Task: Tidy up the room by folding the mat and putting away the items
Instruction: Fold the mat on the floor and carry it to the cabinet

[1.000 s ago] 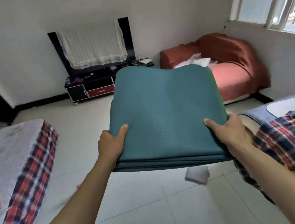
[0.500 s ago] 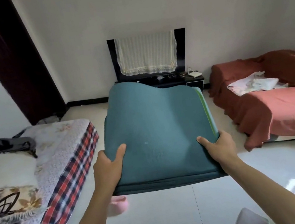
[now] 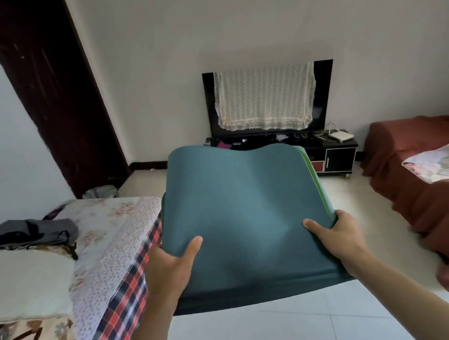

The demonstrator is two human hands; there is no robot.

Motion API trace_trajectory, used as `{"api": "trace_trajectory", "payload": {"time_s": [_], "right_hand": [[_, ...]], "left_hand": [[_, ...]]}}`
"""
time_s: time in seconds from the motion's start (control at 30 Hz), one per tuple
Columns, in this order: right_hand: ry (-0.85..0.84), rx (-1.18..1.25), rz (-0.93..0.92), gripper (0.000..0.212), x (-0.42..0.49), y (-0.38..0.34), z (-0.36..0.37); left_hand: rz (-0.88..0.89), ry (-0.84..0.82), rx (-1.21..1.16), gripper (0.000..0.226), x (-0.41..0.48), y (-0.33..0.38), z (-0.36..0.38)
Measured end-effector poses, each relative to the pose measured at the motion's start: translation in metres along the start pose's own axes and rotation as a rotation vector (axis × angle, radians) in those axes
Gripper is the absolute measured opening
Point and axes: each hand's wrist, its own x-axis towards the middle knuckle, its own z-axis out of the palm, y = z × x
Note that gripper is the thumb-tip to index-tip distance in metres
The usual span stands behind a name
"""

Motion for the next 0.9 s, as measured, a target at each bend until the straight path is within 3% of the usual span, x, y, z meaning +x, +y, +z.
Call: {"api": "trace_trajectory", "payload": {"time_s": [0.07,0.2,0.33,0.47,0.9], "right_hand": [[-0.02,0.01,0.003,0.048,0.028,-0.009,0.015],[-0.061,0.035,-0.038,0.047,0.105,-0.023,0.05],[-0.123,0.055,-0.057,0.053,0.193,-0.035,0.091],[-0.19,0.042,-0.024,0.054,0.276,-0.054,0.119],[-0.217,0.033,-0.033,0.054,0.462,-0.128,0.237]], "left_hand": [[-0.006,0.011,0.017,0.048,0.026,0.004,0.01],[-0.015,0.016,0.017,0.036,0.098,0.009,0.04],[-0.066,0.072,0.056,0.063,0.178,0.016,0.078],[-0.118,0.073,0.086,0.073,0.257,0.036,0.112],[-0.137,0.063,0.032,0.055,0.467,0.054,0.174]]}}
